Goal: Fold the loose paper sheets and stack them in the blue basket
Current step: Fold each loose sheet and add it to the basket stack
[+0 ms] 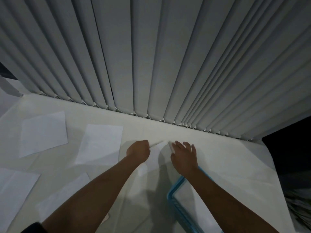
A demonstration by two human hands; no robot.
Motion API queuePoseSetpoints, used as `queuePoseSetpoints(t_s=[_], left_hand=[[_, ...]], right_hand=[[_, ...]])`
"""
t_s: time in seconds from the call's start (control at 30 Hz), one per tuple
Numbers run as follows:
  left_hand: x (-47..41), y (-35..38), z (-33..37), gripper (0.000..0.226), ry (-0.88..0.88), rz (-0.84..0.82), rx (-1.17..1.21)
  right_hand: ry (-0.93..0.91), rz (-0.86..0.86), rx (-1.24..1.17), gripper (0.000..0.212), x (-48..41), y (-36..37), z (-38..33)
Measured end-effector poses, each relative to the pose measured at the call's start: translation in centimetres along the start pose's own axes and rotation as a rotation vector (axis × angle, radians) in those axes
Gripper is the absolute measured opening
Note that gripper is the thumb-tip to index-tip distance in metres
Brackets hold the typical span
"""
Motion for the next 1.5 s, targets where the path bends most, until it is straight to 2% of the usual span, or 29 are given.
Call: queuePoseSetpoints(t_s=[0.1,0.23,0.37,0.47,0.53,0.6,0.67,0.8,1.0,1.13,1.2,1.33,1.5], left_hand=[[1.0,-1.4,0.3,0.003,-0.022,0.047,0.272],[3.8,-2.8,1.7,0.022,-0.063,0.108,0.689],[7.6,-3.0,3.4,0.015,-0.164,0.129,1.244],[10.5,-2.3,4.9,0.017,-0.156,0.119,1.445],[12.2,-1.5,5.8,0.019,-0.139,0.082,1.517],[13.8,-0.5,6.6,0.016,-0.12,0.032,1.54],[15.1,0.4,7.3,0.009,-0.095,-0.019,1.555],[16.6,1.4,8.0,0.006,-0.141,-0.049,1.602],[18.3,2.7,10.3,0.009,-0.147,-0.083,1.603],[18.8,4.5,10.7,0.01,-0.179,-0.061,1.519],[19.0,5.1,10.4,0.009,-0.19,-0.047,1.456],[18.9,5.5,8.9,0.01,-0.189,0.035,1.243],[17.0,5.3,7.2,0.01,-0.014,0.109,0.723]], right_hand=[[0.04,0.151,-0.269,0.042,1.8,-1.6,-1.3],[0.094,0.276,-0.562,0.019,6.2,-3.4,-3.1],[0.385,0.128,-1.056,0.032,10.5,-3.5,-4.1],[0.588,-0.011,-1.463,0.036,12.1,-3.5,-4.4],[0.63,-0.037,-1.641,0.031,12.9,-3.8,-4.2],[0.6,0.049,-1.709,0.021,13.8,-4.1,-3.4],[0.554,0.145,-1.62,0.018,14.8,-4.5,-2.2],[0.517,0.189,-1.483,0.015,17.8,-4.6,0.3],[0.555,0.248,-1.462,0.012,22.1,-2.7,4.4],[0.68,0.291,-1.595,0.017,23.8,-1.5,6.6],[0.733,0.309,-1.636,0.019,24.2,-0.9,7.3],[0.805,0.345,-1.563,0.012,24.8,0.4,8.1],[0.862,0.403,-1.429,0.021,25.4,2.2,7.8]])
Point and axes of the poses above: each hand's wrist, its own x-axis away from the middle knuckle, its own y-axis out of the palm, z = x × y, the point moved 2 cm from there along -x, towards the middle knuckle, and after that the axes turned 1 degree about z, right-handed, at the moved point
